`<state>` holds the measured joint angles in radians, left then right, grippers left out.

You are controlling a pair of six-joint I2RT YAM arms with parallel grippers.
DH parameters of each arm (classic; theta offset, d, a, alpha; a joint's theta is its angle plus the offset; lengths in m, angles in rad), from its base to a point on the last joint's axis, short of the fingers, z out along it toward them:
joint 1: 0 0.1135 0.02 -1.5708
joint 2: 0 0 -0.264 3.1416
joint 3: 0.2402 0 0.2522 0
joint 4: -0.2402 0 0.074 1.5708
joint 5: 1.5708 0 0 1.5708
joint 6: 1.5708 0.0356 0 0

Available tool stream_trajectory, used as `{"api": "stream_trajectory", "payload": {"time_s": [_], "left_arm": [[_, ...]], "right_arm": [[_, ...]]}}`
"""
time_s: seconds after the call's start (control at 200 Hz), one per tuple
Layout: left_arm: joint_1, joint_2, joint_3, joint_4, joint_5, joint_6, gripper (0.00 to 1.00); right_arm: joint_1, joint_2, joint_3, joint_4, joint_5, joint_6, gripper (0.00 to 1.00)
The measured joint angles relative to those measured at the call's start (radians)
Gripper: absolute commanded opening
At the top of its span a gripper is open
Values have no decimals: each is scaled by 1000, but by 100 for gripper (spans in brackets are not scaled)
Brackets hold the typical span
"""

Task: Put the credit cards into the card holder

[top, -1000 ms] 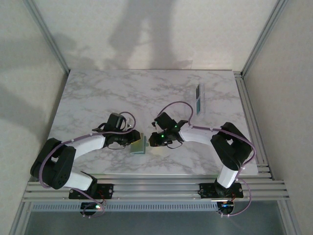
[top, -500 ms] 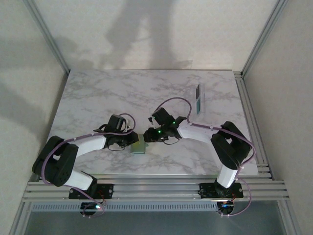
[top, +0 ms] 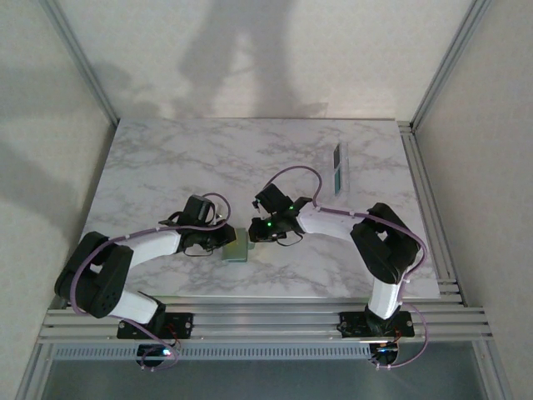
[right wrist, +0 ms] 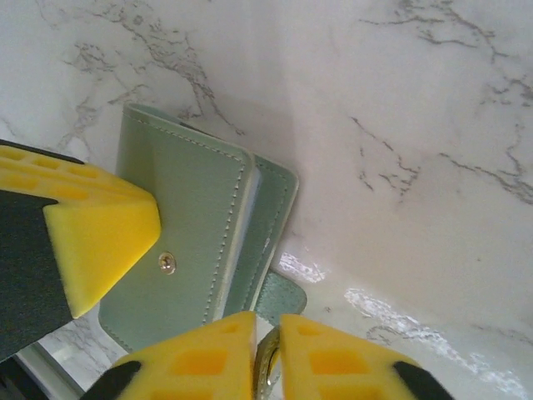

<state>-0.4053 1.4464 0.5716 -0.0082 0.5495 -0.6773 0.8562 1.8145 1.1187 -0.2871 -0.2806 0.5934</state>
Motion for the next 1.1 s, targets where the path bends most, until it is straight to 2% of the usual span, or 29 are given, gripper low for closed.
{"api": "stream_trajectory", "payload": {"time_s": [0.15, 0.431, 0.751, 1.001, 1.101], "left_arm": [[0, -31, 0, -42, -32, 9, 13], [0, -53, -16, -78, -71, 31, 13], [-3, -50, -65, 19, 26, 14, 13], [-8, -45, -90, 64, 84, -28, 13], [-8, -53, -90, 56, 79, -31, 13]], "right_arm": [[0, -3, 0, -9, 3, 3, 2], [0, -8, -11, -9, 7, 6, 1], [27, 1, 22, 8, -4, 35, 0], [51, 51, 68, 14, 20, 54, 5], [52, 65, 68, 19, 19, 55, 12]]}}
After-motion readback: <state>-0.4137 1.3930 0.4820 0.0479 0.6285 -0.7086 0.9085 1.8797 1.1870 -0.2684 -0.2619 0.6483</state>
